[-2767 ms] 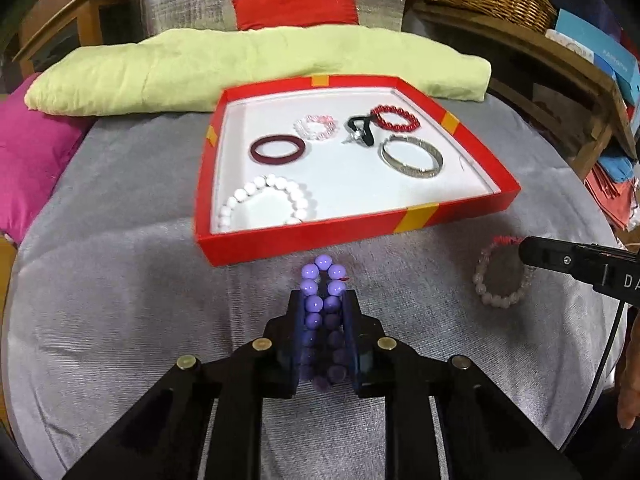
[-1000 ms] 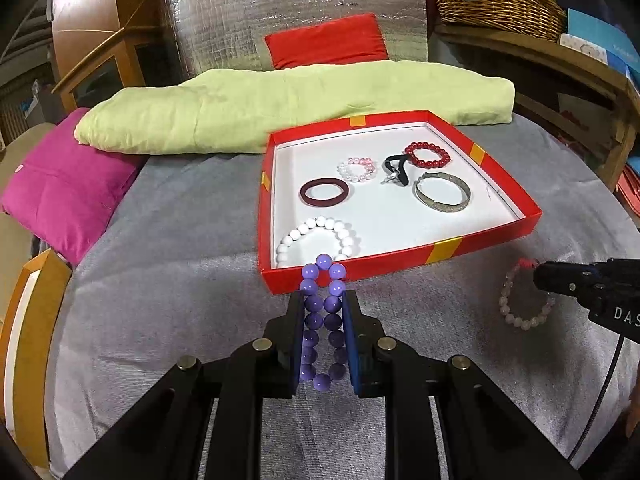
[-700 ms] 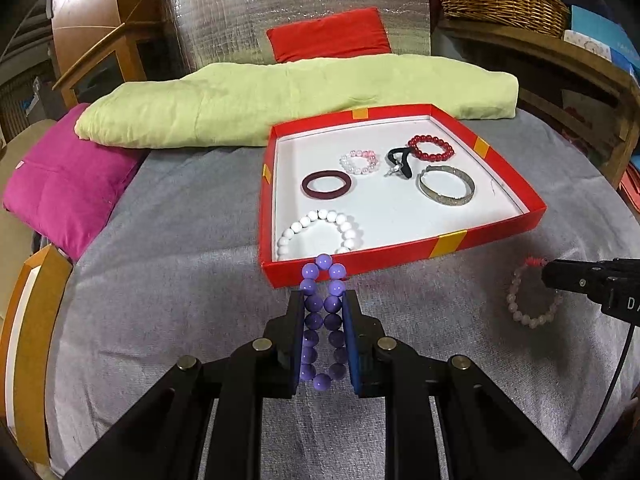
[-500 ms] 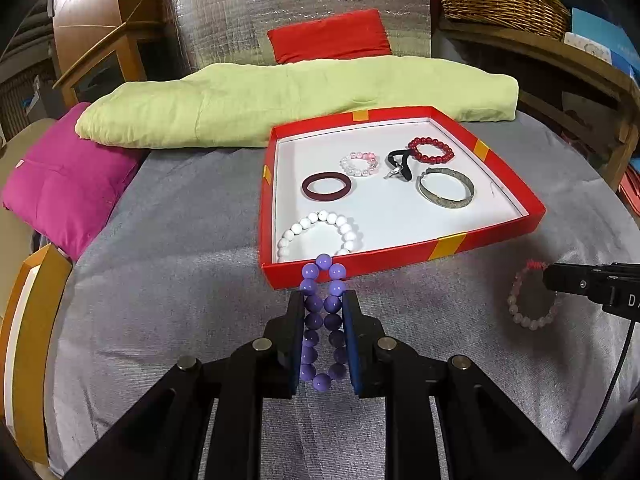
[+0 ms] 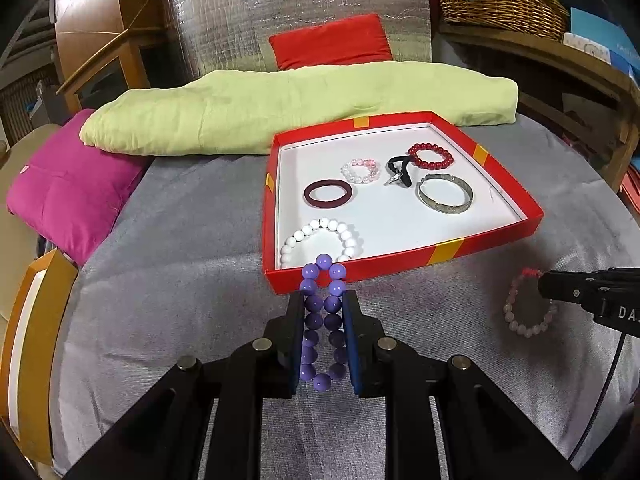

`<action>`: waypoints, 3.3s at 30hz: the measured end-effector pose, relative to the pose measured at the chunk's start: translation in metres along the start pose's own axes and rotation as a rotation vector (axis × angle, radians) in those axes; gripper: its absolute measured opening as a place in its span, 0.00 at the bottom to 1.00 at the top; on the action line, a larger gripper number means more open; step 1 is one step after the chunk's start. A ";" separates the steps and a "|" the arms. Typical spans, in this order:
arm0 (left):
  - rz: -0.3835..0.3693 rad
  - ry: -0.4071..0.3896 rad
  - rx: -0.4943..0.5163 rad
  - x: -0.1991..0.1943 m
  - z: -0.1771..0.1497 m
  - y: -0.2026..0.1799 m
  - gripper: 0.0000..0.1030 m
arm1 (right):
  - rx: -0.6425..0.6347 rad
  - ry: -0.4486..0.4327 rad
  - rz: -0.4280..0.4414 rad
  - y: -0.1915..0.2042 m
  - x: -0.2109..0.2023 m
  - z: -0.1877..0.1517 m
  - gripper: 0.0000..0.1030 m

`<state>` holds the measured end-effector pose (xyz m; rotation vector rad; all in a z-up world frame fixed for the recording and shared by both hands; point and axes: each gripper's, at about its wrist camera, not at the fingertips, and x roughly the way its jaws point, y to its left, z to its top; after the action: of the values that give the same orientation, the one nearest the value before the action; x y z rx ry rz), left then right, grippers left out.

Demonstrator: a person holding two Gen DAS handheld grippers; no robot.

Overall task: Organize jewelry
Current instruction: 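Lift the purple bracelet with the left tool while the right tool holds the pink-white bracelet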

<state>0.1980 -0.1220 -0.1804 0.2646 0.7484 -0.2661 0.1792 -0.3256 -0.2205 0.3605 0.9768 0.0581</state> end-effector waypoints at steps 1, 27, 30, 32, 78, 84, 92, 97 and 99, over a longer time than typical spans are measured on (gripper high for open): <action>-0.001 0.002 0.000 -0.001 0.000 0.000 0.19 | -0.005 0.000 -0.007 0.000 0.000 0.000 0.07; 0.001 -0.038 -0.010 -0.014 0.003 0.002 0.20 | -0.050 0.057 -0.085 0.002 0.013 -0.005 0.11; -0.002 -0.043 -0.011 -0.015 0.003 0.003 0.20 | -0.084 0.045 -0.104 0.007 0.014 -0.007 0.11; -0.006 -0.043 -0.011 -0.016 0.004 0.002 0.20 | -0.115 0.039 -0.121 0.011 0.015 -0.009 0.11; -0.009 -0.045 -0.034 -0.016 0.007 0.008 0.20 | -0.161 -0.167 0.012 0.039 -0.025 -0.011 0.07; -0.012 -0.052 -0.037 -0.018 0.007 0.008 0.20 | -0.169 -0.208 0.034 0.042 -0.035 -0.011 0.07; -0.015 -0.057 -0.049 -0.020 0.010 0.009 0.20 | -0.150 -0.248 0.051 0.042 -0.043 -0.009 0.07; -0.024 -0.066 -0.070 -0.020 0.015 0.009 0.20 | -0.127 -0.269 0.058 0.038 -0.046 -0.007 0.07; -0.027 -0.067 -0.074 -0.019 0.016 0.008 0.20 | -0.114 -0.278 0.062 0.037 -0.047 -0.006 0.07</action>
<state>0.1980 -0.1171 -0.1546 0.1745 0.6946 -0.2706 0.1519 -0.2989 -0.1744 0.2848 0.6841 0.1168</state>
